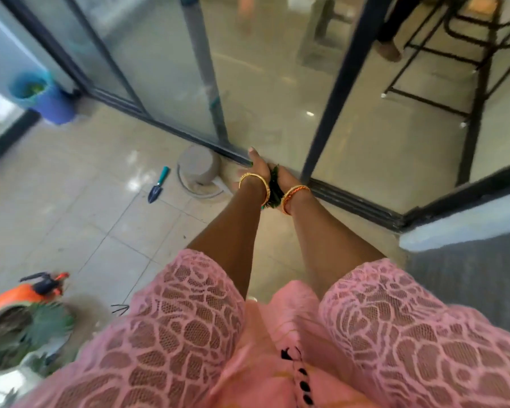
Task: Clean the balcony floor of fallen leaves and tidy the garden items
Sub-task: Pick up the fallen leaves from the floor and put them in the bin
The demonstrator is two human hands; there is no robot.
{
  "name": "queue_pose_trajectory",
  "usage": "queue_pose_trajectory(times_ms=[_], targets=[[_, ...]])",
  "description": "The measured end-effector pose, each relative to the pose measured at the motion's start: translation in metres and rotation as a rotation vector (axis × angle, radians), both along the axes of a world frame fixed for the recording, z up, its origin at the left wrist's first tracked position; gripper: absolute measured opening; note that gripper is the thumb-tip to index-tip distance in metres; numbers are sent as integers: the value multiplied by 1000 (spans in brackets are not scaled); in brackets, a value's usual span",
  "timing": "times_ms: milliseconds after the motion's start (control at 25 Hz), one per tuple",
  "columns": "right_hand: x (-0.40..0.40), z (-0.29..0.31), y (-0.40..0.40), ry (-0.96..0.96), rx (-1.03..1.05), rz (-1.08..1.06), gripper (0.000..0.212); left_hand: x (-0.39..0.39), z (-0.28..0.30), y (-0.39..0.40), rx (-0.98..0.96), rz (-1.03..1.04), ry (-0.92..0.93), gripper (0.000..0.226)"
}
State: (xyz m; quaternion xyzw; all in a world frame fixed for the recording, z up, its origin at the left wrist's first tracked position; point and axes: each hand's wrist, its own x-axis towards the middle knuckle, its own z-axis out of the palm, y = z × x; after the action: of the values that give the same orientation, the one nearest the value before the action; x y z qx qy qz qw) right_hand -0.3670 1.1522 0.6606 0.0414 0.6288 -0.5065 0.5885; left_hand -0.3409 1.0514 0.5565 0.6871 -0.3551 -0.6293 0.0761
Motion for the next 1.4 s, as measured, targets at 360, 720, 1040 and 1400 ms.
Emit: queue_pose_trajectory(times_ms=[360,720,1040,1400], targets=[[193,-34,-246,22,-27,161,51,237,137,-146,-30,571,423,51],[360,-17,-424,-53,-133,404,38,396,119,-313,-219,736,251,26],[439,-45,-645,-79,-121,466,60,487,90,-534,-227,876,178,35],[530,-27,-856,-99,-155,447,26,568,41,-767,-213,901,232,47]])
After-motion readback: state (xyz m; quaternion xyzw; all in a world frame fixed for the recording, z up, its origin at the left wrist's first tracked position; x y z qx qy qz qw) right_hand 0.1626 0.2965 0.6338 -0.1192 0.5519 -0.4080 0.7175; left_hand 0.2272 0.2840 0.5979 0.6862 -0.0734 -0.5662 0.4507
